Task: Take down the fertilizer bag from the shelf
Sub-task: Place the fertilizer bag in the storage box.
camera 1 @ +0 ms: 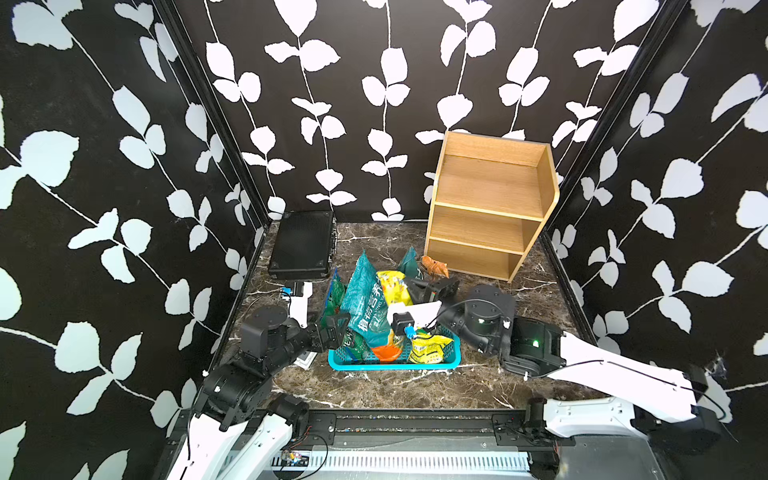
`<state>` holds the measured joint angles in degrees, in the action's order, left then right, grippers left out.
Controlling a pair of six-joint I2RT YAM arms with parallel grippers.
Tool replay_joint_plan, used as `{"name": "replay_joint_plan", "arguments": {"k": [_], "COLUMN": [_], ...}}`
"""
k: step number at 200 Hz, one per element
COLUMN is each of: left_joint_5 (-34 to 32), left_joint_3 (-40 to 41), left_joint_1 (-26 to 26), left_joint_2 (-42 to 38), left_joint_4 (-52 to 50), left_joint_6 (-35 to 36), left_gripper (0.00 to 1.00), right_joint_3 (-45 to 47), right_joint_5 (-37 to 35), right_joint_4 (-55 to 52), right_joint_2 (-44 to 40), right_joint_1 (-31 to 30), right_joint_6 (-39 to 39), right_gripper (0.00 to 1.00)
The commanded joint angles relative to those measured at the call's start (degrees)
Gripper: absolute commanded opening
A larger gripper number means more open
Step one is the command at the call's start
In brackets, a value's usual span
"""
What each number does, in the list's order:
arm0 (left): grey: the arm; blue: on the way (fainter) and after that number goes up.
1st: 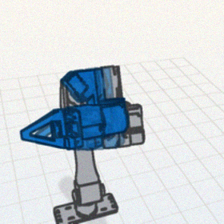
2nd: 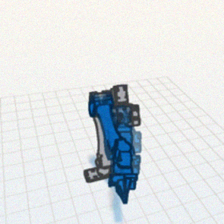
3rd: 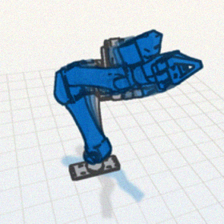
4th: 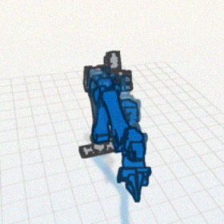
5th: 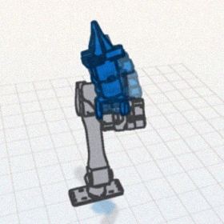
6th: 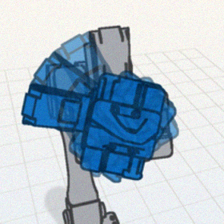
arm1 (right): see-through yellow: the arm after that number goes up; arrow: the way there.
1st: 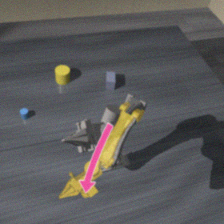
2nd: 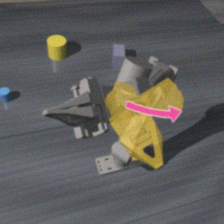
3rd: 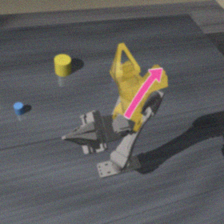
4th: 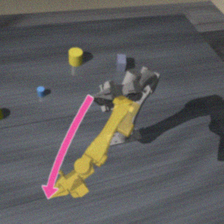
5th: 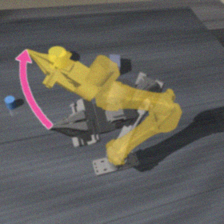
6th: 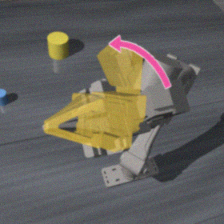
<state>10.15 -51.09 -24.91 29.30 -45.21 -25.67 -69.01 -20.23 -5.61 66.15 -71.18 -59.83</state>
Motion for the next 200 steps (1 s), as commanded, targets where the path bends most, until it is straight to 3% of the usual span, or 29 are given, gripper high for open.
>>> {"name": "replay_joint_plan", "arguments": {"k": [1,41,75,97,138,166,200], "left_joint_5": [0.2,-1.2,1.2,4.9,9.8,17.0,33.0], "left_joint_3": [-2.0,-3.6,-3.0,-1.8,-0.1,2.9,9.2], "left_joint_1": [0.4,0.4,0.4,0.4,0.4,0.4,0.4], "left_joint_2": [-1.7,-2.4,-2.7,-2.6,-3.3,-2.9,0.3], "left_joint_4": [-1.5,-2.8,-1.9,-1.0,-0.2,3.6,14.6], "left_joint_6": [-0.1,-0.6,-1.9,-3.0,-5.2,-8.2,-14.6], "left_gripper": [0.99,0.99,0.99,0.99,0.99,0.99,0.99], "right_joint_3": [0.9,0.2,4.7,8.0,11.2,13.6,16.0], "right_joint_5": [3.9,7.8,8.1,8.9,16.7,17.2,18.2], "right_joint_4": [8.7,8.0,12.4,16.8,19.5,23.4,26.3], "right_joint_2": [0.2,-0.1,2.1,4.5,8.1,12.1,12.9], "right_joint_1": [-1.4,-3.9,-3.8,-2.6,2.3,4.0,5.7], "right_joint_6": [1.3,1.9,0.9,-0.4,3.0,2.6,3.7], "right_gripper": [0.0,0.0,0.0,0.0,0.0,0.0,0.0]}}
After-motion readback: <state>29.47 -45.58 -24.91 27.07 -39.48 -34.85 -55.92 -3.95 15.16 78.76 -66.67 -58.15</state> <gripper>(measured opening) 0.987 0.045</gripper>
